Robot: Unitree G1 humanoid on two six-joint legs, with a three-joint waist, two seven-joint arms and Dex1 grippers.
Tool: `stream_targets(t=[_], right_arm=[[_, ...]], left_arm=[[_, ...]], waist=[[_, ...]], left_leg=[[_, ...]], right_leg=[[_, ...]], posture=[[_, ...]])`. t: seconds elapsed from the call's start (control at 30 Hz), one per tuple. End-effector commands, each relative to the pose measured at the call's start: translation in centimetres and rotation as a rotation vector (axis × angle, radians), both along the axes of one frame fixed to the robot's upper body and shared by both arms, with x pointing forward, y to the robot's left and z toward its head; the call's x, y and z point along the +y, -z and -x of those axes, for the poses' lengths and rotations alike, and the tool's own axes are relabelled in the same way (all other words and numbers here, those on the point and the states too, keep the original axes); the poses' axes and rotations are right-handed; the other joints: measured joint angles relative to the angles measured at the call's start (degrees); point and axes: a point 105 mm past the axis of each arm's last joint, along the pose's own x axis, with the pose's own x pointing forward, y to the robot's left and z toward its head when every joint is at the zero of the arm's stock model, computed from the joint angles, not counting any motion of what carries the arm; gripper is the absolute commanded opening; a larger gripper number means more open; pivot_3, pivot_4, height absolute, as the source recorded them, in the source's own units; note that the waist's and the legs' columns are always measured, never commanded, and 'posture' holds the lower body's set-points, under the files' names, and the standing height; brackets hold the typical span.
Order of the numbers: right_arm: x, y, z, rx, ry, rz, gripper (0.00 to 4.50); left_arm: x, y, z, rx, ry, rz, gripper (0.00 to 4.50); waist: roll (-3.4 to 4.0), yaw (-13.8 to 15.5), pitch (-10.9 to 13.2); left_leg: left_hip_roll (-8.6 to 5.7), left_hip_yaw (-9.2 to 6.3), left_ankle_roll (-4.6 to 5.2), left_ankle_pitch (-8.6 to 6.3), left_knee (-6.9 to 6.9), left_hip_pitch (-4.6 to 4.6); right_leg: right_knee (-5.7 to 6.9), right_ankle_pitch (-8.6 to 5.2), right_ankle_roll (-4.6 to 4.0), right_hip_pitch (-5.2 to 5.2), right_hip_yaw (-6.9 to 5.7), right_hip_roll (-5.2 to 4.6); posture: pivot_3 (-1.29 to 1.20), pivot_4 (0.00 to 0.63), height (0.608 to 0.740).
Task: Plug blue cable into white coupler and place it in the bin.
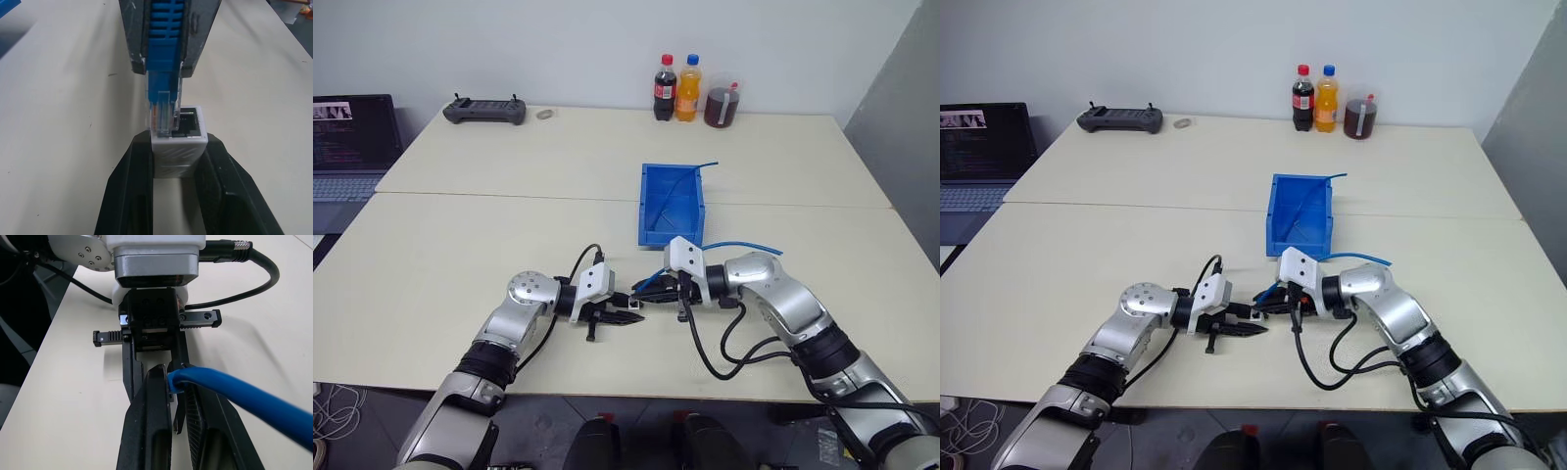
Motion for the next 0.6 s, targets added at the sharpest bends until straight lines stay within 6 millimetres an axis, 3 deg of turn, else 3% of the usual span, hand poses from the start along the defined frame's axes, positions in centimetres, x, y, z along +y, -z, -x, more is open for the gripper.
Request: stream_targets(t=[0.03,0.5,0.6], right_arm=[[-0.1,0.7,0.5,0.007,-0.045,0.065,0.11],[-0.2,2.2,0.7,0.042,-0.044,0.15,0.11],[0.9,1.9,0.6,0.053,-0.033,0.117,0.11]], left_arm=[[-0.3,-0.2,0.3,-0.007,0.007,0.012,0.8],[-0.4,-0.1,0.4,-0.002,-0.024,0.033,0.8],[-0.5,-0.2,0.5,-0.003,-0.025,0.038,0.8]], waist=[[0.0,0.0,0.0],[0.04,0.0,-0.1],[0.04,0.0,-0.1]], left_leg=[[0.0,0.0,0.0,0.0,0.0,0.01],[-0.01,0.0,0.0,0.0,0.0,0.14],[0.0,0.01,0.0,0.0,0.0,0.24]], right_leg=[[0.01,0.0,0.0,0.0,0.0,0.0],[0.01,0.0,0.0,0.14,0.0,-0.03],[0.02,0.0,0.0,0.22,0.01,-0.02]], posture=[[0.0,0.15,0.74],[0.0,0.15,0.74],[0.0,0.15,0.74]])
